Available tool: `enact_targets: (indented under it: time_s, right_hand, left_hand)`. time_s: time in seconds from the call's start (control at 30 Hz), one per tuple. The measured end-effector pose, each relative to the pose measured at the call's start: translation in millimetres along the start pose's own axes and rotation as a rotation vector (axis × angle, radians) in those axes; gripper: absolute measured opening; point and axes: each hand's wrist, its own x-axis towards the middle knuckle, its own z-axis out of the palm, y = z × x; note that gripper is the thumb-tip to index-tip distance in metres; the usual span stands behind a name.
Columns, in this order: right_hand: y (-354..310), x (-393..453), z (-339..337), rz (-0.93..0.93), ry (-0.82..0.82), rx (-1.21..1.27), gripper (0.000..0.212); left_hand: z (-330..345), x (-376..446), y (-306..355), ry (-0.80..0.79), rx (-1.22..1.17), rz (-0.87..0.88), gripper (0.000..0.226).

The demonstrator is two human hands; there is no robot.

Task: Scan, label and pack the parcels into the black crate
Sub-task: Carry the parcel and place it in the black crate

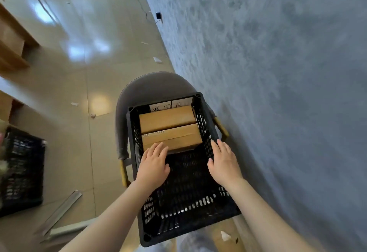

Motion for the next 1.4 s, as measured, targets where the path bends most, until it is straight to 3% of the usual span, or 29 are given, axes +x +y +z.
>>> enact_targets:
  time_s: [0.4, 0.8, 1.03, 1.4]
  right_hand:
    - [0, -239, 12, 0.495, 0.333, 0.269, 0.062]
    - [18, -525, 50, 0.965, 0.644, 0.398, 0.063]
    - [17, -732, 80, 1.237, 0.842, 0.424, 0.062]
    - [-12, -996, 126, 1.537, 0.999, 0.282, 0.062]
  left_hand:
    - [-34, -84, 71, -0.031, 0.053, 0.55, 0.061]
    - [-5, -251, 260, -0.115, 0.145, 1.19, 0.061]
    - [44, -438, 377, -0.18, 0.119, 1.532, 0.057]
    - [115, -733, 476, -0.358, -0.071, 1.954, 0.065]
